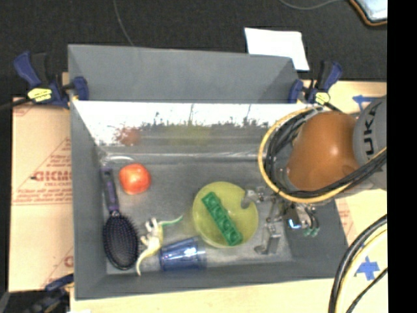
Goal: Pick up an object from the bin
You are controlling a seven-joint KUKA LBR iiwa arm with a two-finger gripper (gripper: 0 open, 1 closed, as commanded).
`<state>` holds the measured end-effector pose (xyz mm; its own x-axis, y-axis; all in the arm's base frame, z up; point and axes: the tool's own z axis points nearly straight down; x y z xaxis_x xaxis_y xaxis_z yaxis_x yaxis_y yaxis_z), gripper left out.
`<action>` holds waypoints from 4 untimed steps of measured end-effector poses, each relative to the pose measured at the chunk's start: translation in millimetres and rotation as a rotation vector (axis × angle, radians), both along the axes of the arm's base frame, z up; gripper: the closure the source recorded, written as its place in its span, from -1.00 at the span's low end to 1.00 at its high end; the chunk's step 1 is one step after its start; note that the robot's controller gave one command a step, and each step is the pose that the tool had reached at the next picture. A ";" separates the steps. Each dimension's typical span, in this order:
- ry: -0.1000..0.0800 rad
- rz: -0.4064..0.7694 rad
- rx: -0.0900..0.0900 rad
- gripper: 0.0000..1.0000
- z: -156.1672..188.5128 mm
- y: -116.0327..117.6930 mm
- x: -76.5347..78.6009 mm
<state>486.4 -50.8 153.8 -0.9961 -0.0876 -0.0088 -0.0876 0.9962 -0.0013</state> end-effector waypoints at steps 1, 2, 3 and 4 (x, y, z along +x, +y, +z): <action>0.000 0.235 -0.009 -1.00 -44.7 -24.1 -5.1; -0.012 0.032 -0.001 -1.00 -36.9 52.4 7.1; -0.007 0.289 -0.010 1.00 -80.9 27.7 8.1; -0.007 0.289 -0.010 1.00 -80.9 27.7 8.1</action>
Offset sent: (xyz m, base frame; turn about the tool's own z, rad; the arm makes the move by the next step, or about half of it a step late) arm 0.0062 0.0560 -0.0368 -0.0203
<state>494.6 -23.0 72.9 -0.9297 -0.3680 -0.0133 -0.3678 0.9298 -0.0124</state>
